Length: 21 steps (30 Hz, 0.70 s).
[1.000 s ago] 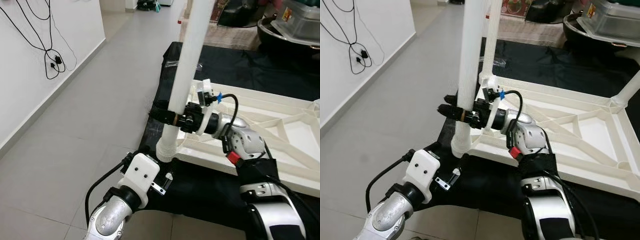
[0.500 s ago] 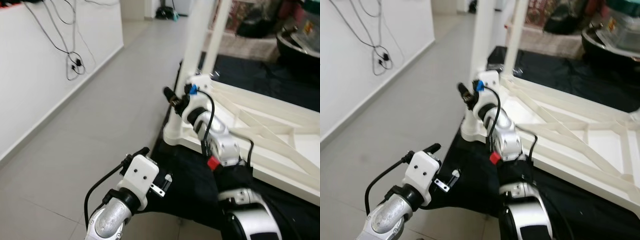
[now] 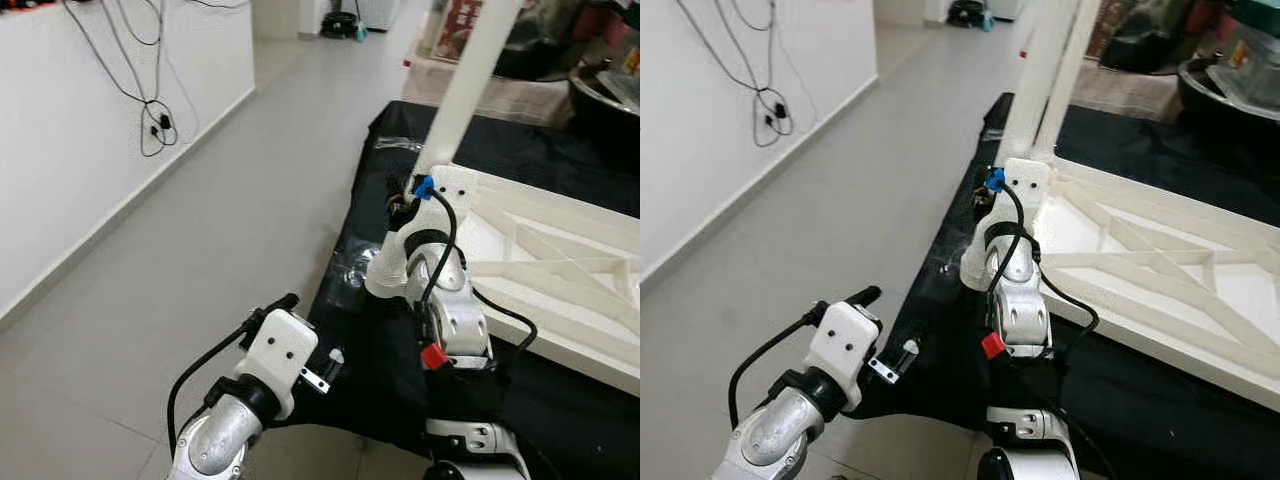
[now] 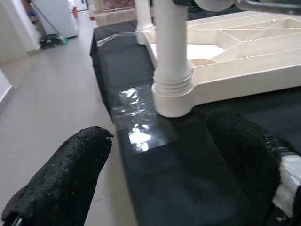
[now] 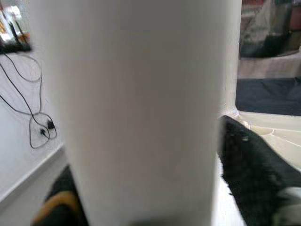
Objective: Building children table
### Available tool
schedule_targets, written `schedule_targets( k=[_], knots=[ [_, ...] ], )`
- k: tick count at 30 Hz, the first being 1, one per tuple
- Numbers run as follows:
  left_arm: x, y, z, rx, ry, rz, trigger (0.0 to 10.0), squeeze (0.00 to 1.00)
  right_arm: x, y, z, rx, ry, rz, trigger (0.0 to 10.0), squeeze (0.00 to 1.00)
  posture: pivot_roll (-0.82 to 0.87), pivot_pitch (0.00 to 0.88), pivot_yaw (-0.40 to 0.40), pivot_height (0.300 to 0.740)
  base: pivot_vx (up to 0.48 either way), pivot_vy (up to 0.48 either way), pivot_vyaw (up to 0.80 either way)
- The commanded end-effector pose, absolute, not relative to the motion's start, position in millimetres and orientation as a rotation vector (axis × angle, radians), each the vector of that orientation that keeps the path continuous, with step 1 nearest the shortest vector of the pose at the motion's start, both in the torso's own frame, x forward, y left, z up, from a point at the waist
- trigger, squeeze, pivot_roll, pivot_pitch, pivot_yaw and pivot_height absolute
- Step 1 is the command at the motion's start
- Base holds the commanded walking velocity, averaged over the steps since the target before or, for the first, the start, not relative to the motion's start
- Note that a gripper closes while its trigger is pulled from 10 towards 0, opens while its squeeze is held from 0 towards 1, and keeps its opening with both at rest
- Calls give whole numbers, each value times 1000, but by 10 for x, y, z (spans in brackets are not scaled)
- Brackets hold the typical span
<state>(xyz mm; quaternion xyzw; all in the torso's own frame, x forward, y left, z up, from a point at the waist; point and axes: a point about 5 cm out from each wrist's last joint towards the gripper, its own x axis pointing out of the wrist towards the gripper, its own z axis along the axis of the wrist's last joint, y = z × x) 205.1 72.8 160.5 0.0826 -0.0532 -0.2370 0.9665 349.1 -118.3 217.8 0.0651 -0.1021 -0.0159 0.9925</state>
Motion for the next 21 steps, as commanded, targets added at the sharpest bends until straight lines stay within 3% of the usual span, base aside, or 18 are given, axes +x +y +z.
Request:
schedule_targets(
  k=[1, 2, 5, 7, 8, 9, 10, 11, 13, 14, 16, 17, 21],
  knots=[
    [2048, 739, 1576, 180, -103, -475, 10000, 0, 3540, -1170, 2147, 167, -220, 36, 10000, 0, 144, 87, -65, 740, 0, 0, 0],
    [2049, 742, 1577, 181, -103, -474, 10000, 0, 3601, -1145, 2172, 215, -215, 189, 10000, 0, 142, 86, -62, 740, 0, 0, 0],
    [2049, 744, 1577, 182, -104, -473, 10000, 0, 3627, -1125, 2199, 254, -213, 291, 10000, 0, 142, 86, -62, 740, 0, 0, 0],
    [2050, 745, 1576, 182, -105, -474, 10000, 0, 3609, -1123, 2255, 299, -178, 634, 10000, 0, 142, 82, -59, 740, 0, 0, 0],
    [2050, 745, 1576, 182, -105, -474, 10000, 0, 3609, -1123, 2255, 299, -178, 634, 10000, 0, 142, 82, -59, 740, 0, 0, 0],
    [2052, 744, 1577, 183, -106, -476, 10000, 0, 3528, -1166, 2297, 295, -155, 818, 10000, 0, 142, 82, -59, 740, 0, 0, 0],
    [2052, 744, 1577, 183, -106, -476, 10000, 0, 3528, -1166, 2297, 295, -155, 818, 10000, 0, 142, 82, -59, 740, 0, 0, 0],
    [2055, 744, 1579, 183, -107, -477, 10000, 0, 3446, -1223, 2325, 279, -131, 1004, 10000, 0, 144, 81, -61, 740, 0, 0, 0],
    [2055, 744, 1579, 183, -107, -477, 10000, 0, 3446, -1223, 2325, 279, -131, 1004, 10000, 0, 144, 81, -61, 740, 0, 0, 0],
    [2058, 743, 1582, 183, -108, -477, 10000, 0, 3383, -1269, 2334, 261, -99, 1152, 10000, 0, 146, 83, -63, 740, 0, 0, 0],
    [2058, 743, 1582, 183, -108, -477, 10000, 0, 3383, -1269, 2334, 261, -99, 1152, 10000, 0, 146, 83, -63, 740, 0, 0, 0],
    [2060, 741, 1586, 183, -109, -477, 10000, 0, 3362, -1293, 2325, 240, -76, 1260, 10000, 0, 150, 87, -66, 740, 0, 0, 0],
    [2051, 715, 1596, 178, -110, -481, 10000, 0, 3525, -1145, 2298, 180, -61, 1378, 10000, 0, 162, 94, -68, 740, 0, 0, 0]
  ],
)
